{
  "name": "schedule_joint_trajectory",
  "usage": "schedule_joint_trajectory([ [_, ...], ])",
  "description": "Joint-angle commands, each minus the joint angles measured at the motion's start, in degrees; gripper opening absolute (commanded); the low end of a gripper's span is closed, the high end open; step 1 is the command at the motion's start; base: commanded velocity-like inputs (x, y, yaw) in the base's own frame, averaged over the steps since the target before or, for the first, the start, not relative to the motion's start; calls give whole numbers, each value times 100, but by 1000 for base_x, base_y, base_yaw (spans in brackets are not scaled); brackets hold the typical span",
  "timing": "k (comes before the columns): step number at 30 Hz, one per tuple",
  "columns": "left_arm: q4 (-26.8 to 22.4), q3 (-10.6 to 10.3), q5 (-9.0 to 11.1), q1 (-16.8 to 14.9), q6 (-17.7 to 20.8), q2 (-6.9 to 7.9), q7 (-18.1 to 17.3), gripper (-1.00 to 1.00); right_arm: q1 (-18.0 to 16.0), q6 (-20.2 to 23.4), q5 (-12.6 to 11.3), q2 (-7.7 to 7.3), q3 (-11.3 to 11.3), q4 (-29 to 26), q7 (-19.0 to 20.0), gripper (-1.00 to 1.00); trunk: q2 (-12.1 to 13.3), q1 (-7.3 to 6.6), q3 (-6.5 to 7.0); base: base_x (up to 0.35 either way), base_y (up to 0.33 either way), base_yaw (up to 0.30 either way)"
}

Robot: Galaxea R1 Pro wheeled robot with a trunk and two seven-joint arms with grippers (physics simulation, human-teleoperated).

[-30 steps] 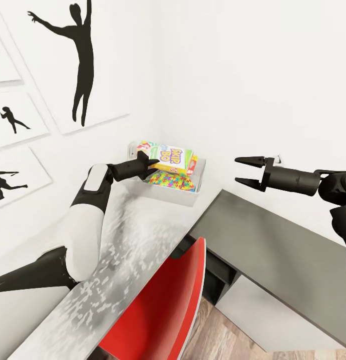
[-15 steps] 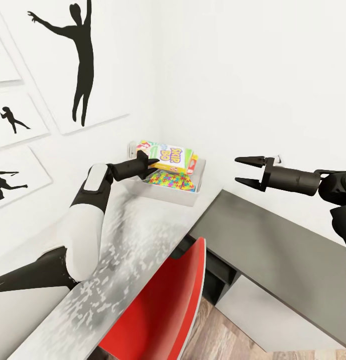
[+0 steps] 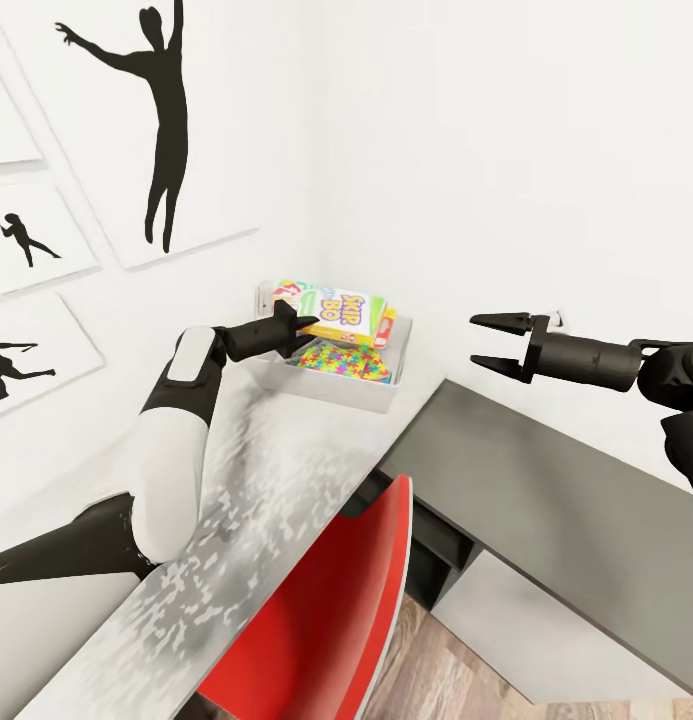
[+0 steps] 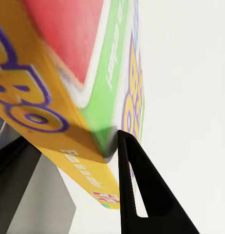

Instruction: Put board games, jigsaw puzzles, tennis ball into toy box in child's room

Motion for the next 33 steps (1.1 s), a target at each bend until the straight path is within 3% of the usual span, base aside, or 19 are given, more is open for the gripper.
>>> schedule_joint_trajectory([
  [1,-2,40,-17,-8,38,-8,-8,-100,-7,-1,-60,-5,7,-2,-53,100,-6,1,-7,0,0,0],
  [33,18,38,-14,-8,154,-5,14,-100,-7,-10,-60,-5,-11,-2,-55,100,-6,1,-13,0,0,0],
])
